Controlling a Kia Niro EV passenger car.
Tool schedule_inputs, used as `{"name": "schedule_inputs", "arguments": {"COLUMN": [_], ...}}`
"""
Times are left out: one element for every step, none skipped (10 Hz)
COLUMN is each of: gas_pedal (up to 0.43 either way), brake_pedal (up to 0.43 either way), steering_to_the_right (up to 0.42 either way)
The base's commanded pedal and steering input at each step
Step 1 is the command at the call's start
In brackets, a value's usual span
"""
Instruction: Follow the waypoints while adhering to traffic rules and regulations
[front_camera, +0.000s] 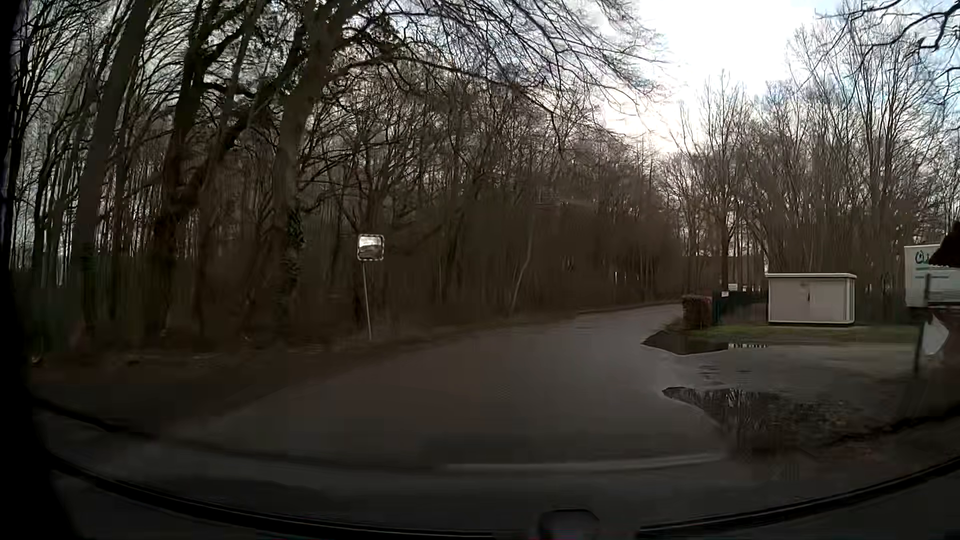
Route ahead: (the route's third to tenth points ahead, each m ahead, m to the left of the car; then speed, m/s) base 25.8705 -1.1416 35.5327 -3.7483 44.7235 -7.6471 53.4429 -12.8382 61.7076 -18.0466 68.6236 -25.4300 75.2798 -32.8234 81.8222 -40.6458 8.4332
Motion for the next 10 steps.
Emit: {"name": "schedule_inputs", "arguments": {"gas_pedal": [0.118, 0.118, 0.118, 0.118, 0.118, 0.118, 0.118, 0.118, 0.13, 0.13], "brake_pedal": [0.0, 0.0, 0.0, 0.0, 0.0, 0.0, 0.0, 0.0, 0.0, 0.0], "steering_to_the_right": [0.049, 0.049, 0.052, 0.053, 0.054, 0.054, 0.054, 0.054, 0.054, 0.054]}}
